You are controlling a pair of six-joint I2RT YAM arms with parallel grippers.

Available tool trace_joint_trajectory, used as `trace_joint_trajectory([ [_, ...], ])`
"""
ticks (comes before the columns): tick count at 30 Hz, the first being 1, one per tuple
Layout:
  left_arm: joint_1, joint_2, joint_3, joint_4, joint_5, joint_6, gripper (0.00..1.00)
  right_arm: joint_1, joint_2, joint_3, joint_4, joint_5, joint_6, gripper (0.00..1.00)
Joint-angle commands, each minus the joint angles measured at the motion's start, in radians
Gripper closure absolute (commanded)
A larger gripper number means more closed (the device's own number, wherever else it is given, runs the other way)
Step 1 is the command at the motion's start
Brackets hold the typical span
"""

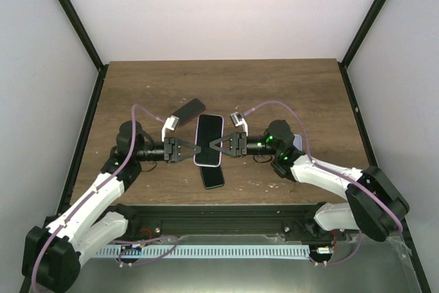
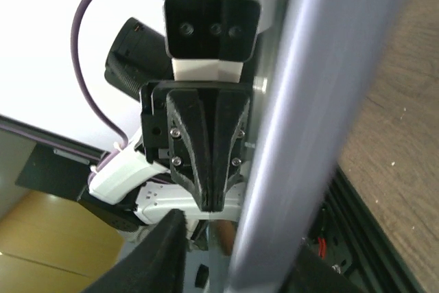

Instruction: Put the phone into the phone case

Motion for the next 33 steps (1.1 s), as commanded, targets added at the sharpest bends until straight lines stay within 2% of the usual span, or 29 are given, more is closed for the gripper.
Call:
trace_joint_trajectory([
  [1,-0.001,-0.024,0.038,-0.026,0.042,0.092,0.91,-0.001,-0.023,0.060,-0.059,0.030,-0.038,0.78],
  [6,-0.001,-0.029,0.060,-0.101,0.016,0.131,0.79,-0.002,-0.010,0.079,-0.112,0.001,-0.106,0.87],
  [12,-0.001,-0.047,0.075,-0.148,-0.055,0.138,0.52,-0.001,0.019,0.079,-0.088,-0.081,-0.123,0.87],
  [15,-0.001,-0.040,0.077,-0.145,-0.072,0.129,0.48,-0.002,0.010,0.072,-0.101,-0.092,-0.138,0.87],
  [18,-0.001,-0.032,0.079,-0.127,-0.091,0.100,0.40,-0.002,0.005,0.068,-0.129,-0.098,-0.157,0.87],
  [21,0.000,-0.030,0.078,-0.088,-0.104,0.060,0.32,-0.001,0.008,0.041,-0.077,-0.123,-0.131,0.87],
  [26,0.000,-0.001,0.089,-0.040,-0.113,0.016,0.29,-0.001,0.008,0.036,-0.039,-0.171,-0.116,0.87],
  [33,0.000,0.040,0.144,-0.048,-0.102,0.032,0.31,0.000,-0.003,0.051,-0.046,-0.194,-0.127,0.88],
])
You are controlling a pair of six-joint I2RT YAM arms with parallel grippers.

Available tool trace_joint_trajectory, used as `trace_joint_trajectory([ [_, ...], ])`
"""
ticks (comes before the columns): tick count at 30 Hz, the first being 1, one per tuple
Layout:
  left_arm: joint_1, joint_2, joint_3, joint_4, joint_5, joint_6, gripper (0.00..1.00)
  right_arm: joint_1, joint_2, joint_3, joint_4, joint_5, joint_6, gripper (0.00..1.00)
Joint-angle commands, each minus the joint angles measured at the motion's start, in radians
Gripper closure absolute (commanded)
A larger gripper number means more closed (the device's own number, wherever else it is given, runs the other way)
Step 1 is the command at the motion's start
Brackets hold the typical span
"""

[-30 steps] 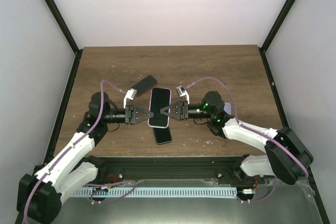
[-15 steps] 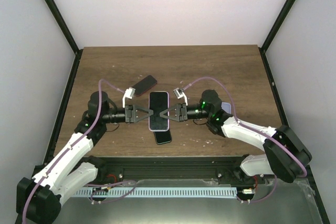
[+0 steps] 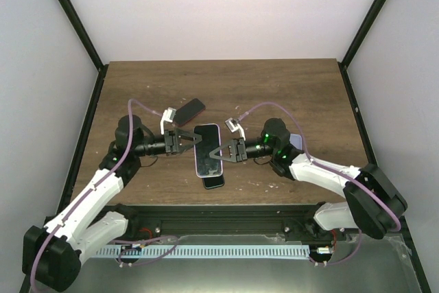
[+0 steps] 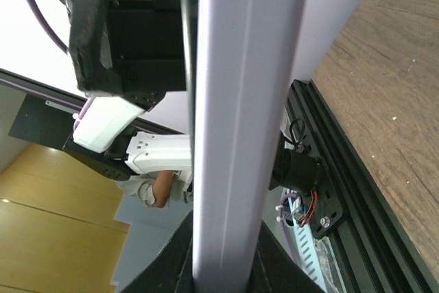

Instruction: Put the phone into the phone case

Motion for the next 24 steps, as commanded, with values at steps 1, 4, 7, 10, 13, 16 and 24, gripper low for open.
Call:
trace_joint_trajectory([
  [1,0.001,0.020,0.058,0.025,0.012,0.012,0.33,0.000,-0.022,0.027,0.068,-0.042,-0.016,0.88],
  [4,0.001,0.038,0.074,0.030,0.026,0.018,0.39,0.000,-0.023,0.027,0.072,-0.043,-0.012,0.88],
  [7,0.001,0.061,0.082,0.030,0.034,0.021,0.55,-0.001,-0.029,0.028,0.073,-0.043,-0.013,0.88],
  [10,0.002,0.084,0.083,0.025,0.027,0.026,0.69,0.000,-0.034,0.028,0.073,-0.040,-0.021,0.88],
  [13,0.002,0.118,0.082,0.062,0.036,0.001,0.89,0.000,-0.035,0.016,0.066,-0.042,-0.029,0.88],
  [16,0.002,0.153,0.087,0.113,0.077,-0.026,0.97,0.000,-0.049,0.002,0.046,-0.027,-0.024,0.80],
  [24,0.002,0.155,0.107,0.028,0.107,0.069,0.93,-0.001,-0.061,0.025,0.003,0.051,0.003,0.75],
])
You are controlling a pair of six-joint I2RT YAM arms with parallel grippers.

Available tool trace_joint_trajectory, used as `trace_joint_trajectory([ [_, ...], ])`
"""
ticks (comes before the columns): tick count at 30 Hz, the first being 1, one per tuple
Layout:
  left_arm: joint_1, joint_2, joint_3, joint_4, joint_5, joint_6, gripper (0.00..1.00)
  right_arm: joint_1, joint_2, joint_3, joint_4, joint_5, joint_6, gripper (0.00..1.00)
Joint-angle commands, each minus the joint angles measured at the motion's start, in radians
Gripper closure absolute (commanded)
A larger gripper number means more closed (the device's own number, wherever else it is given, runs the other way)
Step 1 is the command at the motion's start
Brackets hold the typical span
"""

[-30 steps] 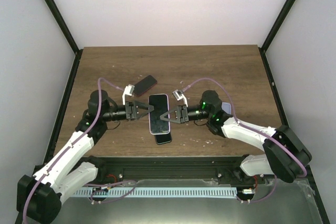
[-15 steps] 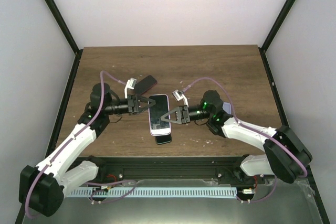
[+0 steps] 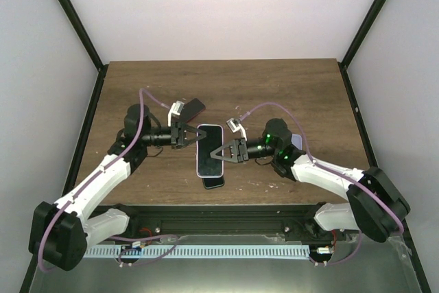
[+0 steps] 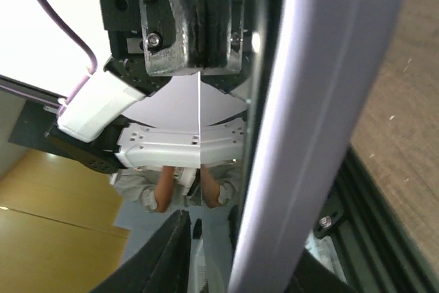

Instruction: Put the phone into the phone case

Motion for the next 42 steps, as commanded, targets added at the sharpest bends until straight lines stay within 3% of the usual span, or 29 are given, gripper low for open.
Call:
trace_joint_trajectory([
  [1,0.000,-0.015,0.037,-0.016,0.032,0.049,0.92,0.004,-0.037,0.028,0.031,0.047,-0.005,0.80],
  [4,0.000,-0.028,0.043,-0.008,0.033,0.032,0.82,0.003,-0.045,0.021,0.026,0.054,-0.039,0.87],
  [6,0.000,-0.038,0.058,-0.030,0.025,0.037,0.69,0.004,-0.045,0.027,0.007,0.034,-0.067,0.89],
  [9,0.000,-0.049,0.077,-0.081,0.010,0.067,0.63,0.004,-0.046,0.027,0.015,0.002,-0.094,0.90],
  [10,0.000,-0.053,0.079,-0.087,0.005,0.072,0.63,0.004,-0.045,0.032,0.003,-0.011,-0.109,0.90],
  [13,0.000,-0.056,0.072,-0.073,0.001,0.067,0.86,0.004,-0.051,0.050,-0.068,-0.021,-0.156,0.91],
  [15,0.000,-0.054,0.063,-0.056,0.014,0.066,0.92,0.004,-0.063,0.059,-0.116,-0.012,-0.180,0.88],
  [19,0.000,-0.054,0.064,-0.051,0.056,0.091,0.96,0.004,-0.103,0.089,-0.224,0.032,-0.213,0.75],
  [22,0.000,-0.058,0.087,-0.083,0.084,0.127,0.96,0.002,-0.138,0.114,-0.313,0.116,-0.214,0.57],
  [26,0.000,-0.063,0.107,-0.142,0.114,0.183,0.96,-0.008,-0.170,0.116,-0.329,0.183,-0.155,0.47],
  [29,0.000,-0.064,0.105,-0.144,0.147,0.192,0.96,-0.020,-0.179,0.117,-0.290,0.198,-0.104,0.47],
  [36,0.000,-0.058,0.095,-0.204,0.166,0.240,0.96,-0.039,-0.189,0.163,-0.285,0.221,-0.117,0.54],
  [40,0.000,-0.039,0.106,-0.271,0.137,0.278,0.96,-0.044,-0.169,0.183,-0.290,0.208,-0.152,0.77],
  [42,0.000,-0.027,0.145,-0.383,0.078,0.352,0.96,-0.045,-0.171,0.184,-0.292,0.206,-0.174,0.89],
])
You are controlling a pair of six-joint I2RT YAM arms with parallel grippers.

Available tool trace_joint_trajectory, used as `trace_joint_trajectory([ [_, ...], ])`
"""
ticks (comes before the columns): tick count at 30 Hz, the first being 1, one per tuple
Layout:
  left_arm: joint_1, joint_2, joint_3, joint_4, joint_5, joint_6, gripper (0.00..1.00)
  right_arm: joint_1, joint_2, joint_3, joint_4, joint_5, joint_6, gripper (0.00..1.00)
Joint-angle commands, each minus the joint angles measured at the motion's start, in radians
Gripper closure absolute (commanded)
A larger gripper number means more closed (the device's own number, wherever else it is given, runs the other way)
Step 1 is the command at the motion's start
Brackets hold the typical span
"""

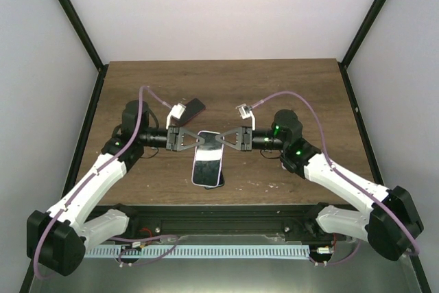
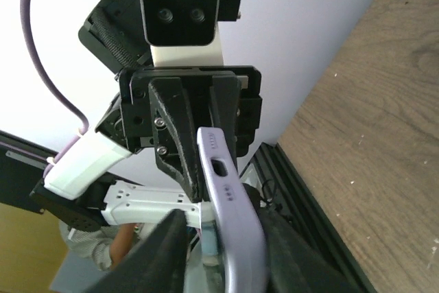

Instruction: Put the phone into the phone case

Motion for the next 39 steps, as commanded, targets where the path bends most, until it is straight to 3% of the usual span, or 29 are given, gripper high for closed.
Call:
trace_joint_trajectory([
  [1,0.001,0.025,0.080,-0.228,-0.088,0.154,0.96,-0.008,-0.012,0.063,0.027,-0.001,-0.056,0.92],
  [5,0.001,0.049,0.105,-0.348,-0.169,0.235,0.96,-0.011,-0.026,0.075,-0.009,-0.001,-0.101,0.99],
  [10,0.001,0.068,0.105,-0.356,-0.159,0.240,0.93,-0.011,-0.044,0.088,-0.089,0.028,-0.181,0.99],
  [17,0.001,0.027,0.065,-0.202,-0.077,0.095,0.56,-0.026,-0.060,0.029,0.043,0.022,-0.028,0.99],
  [22,0.001,-0.016,-0.014,-0.183,-0.069,0.077,0.43,-0.042,-0.110,-0.003,0.128,0.114,0.064,0.99],
  [35,0.001,-0.081,-0.124,-0.062,0.005,-0.013,0.49,-0.080,-0.149,-0.051,0.203,0.197,0.123,0.99],
  [37,0.001,-0.073,-0.126,-0.062,0.008,-0.008,0.55,-0.081,-0.148,-0.060,0.209,0.202,0.128,0.99],
  [39,0.001,-0.067,-0.123,-0.074,0.007,-0.002,0.68,-0.082,-0.145,-0.061,0.203,0.204,0.124,0.99],
])
